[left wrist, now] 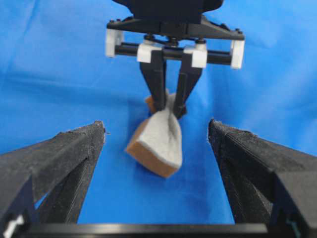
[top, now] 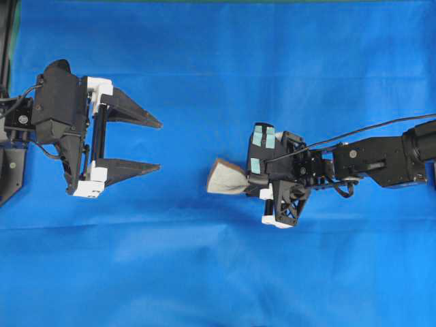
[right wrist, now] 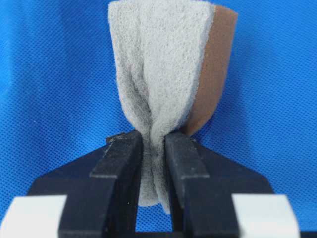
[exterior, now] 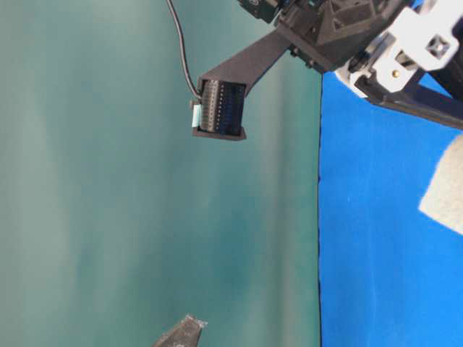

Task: Hand over the sponge with the left arm and wipe it with the right arm.

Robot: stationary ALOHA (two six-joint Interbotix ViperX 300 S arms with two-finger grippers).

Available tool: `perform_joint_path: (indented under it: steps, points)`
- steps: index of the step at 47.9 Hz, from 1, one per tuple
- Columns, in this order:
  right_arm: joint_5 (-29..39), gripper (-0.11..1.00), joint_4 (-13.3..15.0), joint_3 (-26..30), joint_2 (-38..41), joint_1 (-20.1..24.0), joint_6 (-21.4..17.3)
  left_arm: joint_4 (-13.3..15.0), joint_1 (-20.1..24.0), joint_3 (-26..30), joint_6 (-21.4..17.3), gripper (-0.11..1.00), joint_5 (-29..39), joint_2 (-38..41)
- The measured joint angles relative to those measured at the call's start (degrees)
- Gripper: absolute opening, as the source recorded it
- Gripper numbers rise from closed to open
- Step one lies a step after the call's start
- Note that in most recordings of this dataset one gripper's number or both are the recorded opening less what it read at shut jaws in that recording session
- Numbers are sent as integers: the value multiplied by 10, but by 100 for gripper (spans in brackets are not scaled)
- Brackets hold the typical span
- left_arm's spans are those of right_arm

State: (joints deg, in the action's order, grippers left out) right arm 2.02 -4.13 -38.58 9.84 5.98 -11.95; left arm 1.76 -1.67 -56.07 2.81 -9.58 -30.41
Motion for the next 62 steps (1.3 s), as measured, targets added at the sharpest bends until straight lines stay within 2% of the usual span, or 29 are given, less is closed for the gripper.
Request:
perform_joint_path:
  steps: [8, 19, 27, 32, 38, 48, 55, 62]
  points:
    - [3, 23, 19, -2, -1, -19, 0, -1, 0, 0, 0, 82, -3, 0]
    - [2, 22, 91, -10, -9, -100, 3, -1, 0, 0, 0, 82, -4, 0]
    - [0, 22, 139, -15, -15, -175, 2, -1, 0, -1, 0, 82, -4, 0]
    - [-9, 22, 159, -16, -15, -210, 2, -1, 1, -1, 0, 82, -8, 0]
    - [-19, 22, 169, -16, -15, -231, 2, 0, 0, -1, 0, 82, -9, 0]
    - [-21, 22, 167, -16, -15, -214, -11, 0, 1, -1, -1, 82, -9, 0]
    - [-21, 22, 144, -18, -15, -165, -22, -1, 0, 0, -1, 82, -11, 0]
    - [-20, 22, 111, -18, -15, -94, -46, -1, 0, -1, -1, 82, -9, 0]
